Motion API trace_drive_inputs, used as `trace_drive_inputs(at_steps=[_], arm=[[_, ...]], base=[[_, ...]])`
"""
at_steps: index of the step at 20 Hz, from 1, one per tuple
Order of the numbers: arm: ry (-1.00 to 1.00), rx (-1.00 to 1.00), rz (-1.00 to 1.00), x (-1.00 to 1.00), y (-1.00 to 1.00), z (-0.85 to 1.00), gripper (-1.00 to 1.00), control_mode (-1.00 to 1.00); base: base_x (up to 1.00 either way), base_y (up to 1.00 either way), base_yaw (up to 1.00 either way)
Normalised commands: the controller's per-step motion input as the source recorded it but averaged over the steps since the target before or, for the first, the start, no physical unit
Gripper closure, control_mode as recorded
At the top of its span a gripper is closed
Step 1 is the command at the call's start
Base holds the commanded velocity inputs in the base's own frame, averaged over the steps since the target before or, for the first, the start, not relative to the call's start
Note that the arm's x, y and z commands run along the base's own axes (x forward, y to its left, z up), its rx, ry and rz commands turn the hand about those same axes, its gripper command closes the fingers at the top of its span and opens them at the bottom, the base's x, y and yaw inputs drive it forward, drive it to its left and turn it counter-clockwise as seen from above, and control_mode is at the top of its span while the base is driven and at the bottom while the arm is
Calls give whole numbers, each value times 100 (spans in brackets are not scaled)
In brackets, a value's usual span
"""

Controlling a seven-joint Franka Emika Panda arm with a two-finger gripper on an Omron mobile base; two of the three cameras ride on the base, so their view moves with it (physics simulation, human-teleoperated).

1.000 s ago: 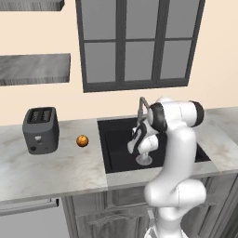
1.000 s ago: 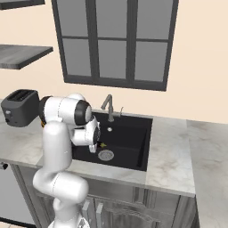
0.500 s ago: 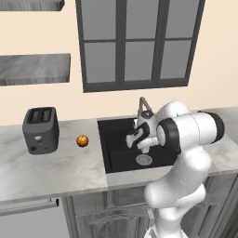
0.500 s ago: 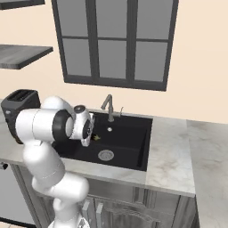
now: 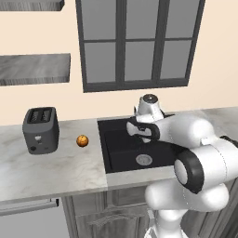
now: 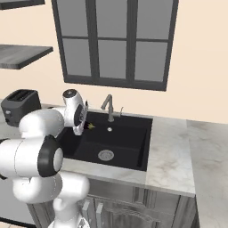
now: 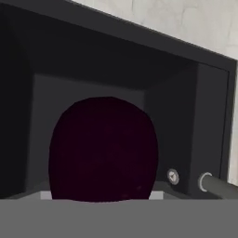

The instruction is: Turn on the sink faucet. Then move the eggplant from the counter to the sink. Turn off the sink. Move the vegetable from the sink to the pot next to the stove. Finally move the pot to the front right burner.

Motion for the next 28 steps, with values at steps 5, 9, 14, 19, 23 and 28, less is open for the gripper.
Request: trace_drive_inputs(at_steps=[5,9,14,19,23,28], arm=[[9,-2,0,-24,16,72,100,-100],[7,-4,9,-26,5,58,100,-100],[5,-6,19,-27,0,47,100,-100],[9,-11,29,-18,0,42,100,-100],[10,-14,35,-11,0,27,100,-100],[11,-13,41,-3,0,20,100,-100]], base=[[0,0,0],[0,0,0],[0,0,0],[0,0,0],[0,0,0],[0,0,0]])
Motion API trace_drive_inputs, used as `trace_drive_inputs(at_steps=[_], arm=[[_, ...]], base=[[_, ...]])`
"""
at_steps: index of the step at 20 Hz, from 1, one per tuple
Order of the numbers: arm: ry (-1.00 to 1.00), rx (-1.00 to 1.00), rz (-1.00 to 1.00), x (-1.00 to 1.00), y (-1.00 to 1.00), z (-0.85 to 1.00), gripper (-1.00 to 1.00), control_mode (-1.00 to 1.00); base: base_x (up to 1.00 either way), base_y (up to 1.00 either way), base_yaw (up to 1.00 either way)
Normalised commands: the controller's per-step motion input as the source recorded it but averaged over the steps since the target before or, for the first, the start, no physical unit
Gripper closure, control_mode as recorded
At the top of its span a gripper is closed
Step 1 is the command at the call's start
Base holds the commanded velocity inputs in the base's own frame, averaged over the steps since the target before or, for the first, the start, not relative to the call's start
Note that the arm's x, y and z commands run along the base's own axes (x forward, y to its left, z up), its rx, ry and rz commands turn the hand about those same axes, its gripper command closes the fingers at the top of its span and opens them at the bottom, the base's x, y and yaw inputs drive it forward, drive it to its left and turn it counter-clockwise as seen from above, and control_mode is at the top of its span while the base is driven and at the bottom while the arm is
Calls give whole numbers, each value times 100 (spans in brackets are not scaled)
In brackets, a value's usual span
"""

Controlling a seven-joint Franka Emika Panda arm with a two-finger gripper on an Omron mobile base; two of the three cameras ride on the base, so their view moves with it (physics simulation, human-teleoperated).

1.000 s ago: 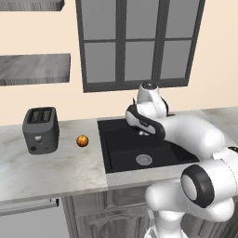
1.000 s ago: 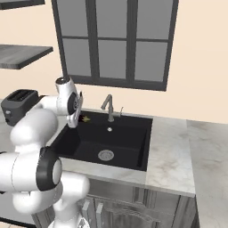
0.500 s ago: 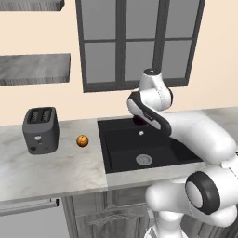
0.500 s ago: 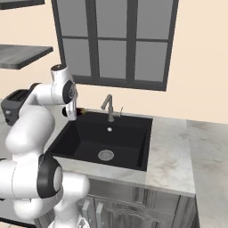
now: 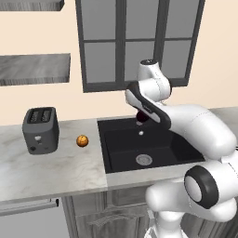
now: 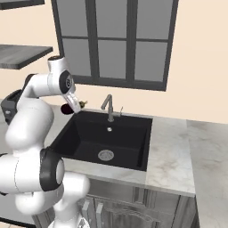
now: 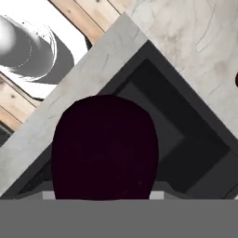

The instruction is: Turn on the sink faucet. Then move the eggplant from the counter to the sink. Turn off the sink. Move the vegetable from the sink to the pot next to the stove. Finally move the pot to the front right burner.

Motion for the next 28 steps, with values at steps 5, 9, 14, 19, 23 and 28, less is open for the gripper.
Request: trace_drive_inputs(at_steps=[5,9,14,19,23,28], arm=[[10,-9,47,-5,0,7,100,-100],[7,-3,48,-9,0,0,100,-100],[2,-1,43,-23,-2,0,100,-100],[0,1,19,-28,-8,-1,100,-100],[0,0,0,-6,0,-1,100,-100],[0,0,0,-2,0,0,100,-100]], base=[[0,0,0],[0,0,0],[0,0,0],[0,0,0],[0,0,0],[0,0,0]])
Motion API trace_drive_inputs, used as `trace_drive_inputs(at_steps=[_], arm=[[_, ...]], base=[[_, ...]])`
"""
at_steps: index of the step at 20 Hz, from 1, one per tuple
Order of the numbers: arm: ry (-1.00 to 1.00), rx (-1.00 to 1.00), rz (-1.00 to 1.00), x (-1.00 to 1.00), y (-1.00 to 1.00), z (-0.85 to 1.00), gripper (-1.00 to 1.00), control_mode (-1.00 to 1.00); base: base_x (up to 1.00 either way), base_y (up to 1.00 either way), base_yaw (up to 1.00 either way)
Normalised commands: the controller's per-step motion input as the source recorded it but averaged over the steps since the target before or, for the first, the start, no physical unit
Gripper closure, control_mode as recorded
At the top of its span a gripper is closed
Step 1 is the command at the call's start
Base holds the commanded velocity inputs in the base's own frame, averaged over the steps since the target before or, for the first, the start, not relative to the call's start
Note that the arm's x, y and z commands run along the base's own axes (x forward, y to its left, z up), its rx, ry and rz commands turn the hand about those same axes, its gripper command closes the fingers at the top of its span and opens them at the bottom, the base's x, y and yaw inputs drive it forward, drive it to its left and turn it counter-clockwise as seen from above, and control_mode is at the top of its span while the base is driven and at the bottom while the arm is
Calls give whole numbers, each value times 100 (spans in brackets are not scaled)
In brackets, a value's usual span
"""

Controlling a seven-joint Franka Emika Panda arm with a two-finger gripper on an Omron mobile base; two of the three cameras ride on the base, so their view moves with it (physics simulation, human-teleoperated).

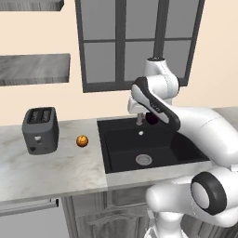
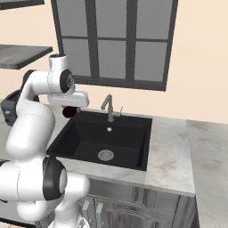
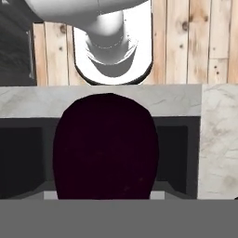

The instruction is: Turn on the sink faucet. Then move the eggplant from the counter to the sink. Turn off the sink. Move the vegetable from the sink to the pot next to the stove. Finally move the pot to the front right burner.

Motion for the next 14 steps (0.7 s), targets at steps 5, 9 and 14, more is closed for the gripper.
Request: trace_drive_inputs(at_steps=[5,9,14], arm=[[-6,0,-1,-32,-9,0,100,100],[0,0,0,0,0,0,100,100],[0,0,0,0,0,0,100,100]], base=[[-11,0,0],[-51,31,6],[-23,86,23]])
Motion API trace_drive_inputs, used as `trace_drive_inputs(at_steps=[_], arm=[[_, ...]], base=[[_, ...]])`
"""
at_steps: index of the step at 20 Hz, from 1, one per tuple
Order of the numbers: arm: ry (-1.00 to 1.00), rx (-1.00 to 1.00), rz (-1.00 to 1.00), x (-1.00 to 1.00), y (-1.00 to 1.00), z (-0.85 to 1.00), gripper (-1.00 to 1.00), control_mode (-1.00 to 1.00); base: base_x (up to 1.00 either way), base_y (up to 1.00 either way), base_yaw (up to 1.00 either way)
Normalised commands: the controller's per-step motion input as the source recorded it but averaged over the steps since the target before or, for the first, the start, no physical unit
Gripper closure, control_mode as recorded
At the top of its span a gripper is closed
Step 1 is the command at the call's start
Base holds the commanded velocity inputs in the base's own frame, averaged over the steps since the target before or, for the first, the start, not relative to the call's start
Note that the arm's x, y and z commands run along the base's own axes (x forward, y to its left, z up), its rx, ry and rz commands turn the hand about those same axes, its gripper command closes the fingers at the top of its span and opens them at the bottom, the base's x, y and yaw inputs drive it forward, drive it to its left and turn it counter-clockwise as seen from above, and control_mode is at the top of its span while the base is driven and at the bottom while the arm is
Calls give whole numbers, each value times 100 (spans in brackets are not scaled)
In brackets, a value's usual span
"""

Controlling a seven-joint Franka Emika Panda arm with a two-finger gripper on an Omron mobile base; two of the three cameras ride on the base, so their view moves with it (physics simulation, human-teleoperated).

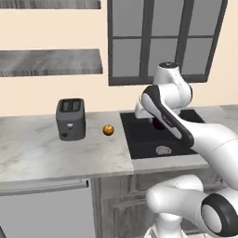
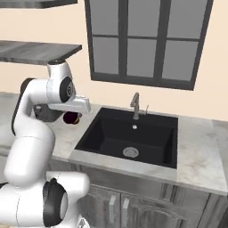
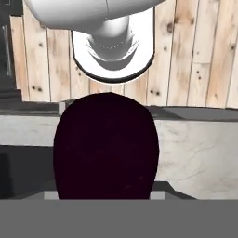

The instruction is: Turn on the sink faucet. Then move the eggplant from the counter to the sink. Turn off the sink. Move the vegetable from the sink to the pot next to the stove. Finally move the pot to the front right burner.

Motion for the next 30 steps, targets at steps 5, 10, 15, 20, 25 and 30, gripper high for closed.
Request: trace_drive_inputs(at_steps=[5,10,15,20,25,30], arm=[[0,0,0,0,0,0,100,100],[0,0,0,0,0,0,100,100],[0,0,0,0,0,0,100,100],[0,0,0,0,0,0,100,100],[0,0,0,0,0,0,100,100],[0,0,0,0,0,0,100,100]], base=[[-9,94,28],[-21,82,32],[-41,65,36],[-42,52,42],[-42,45,47],[-32,58,48]])
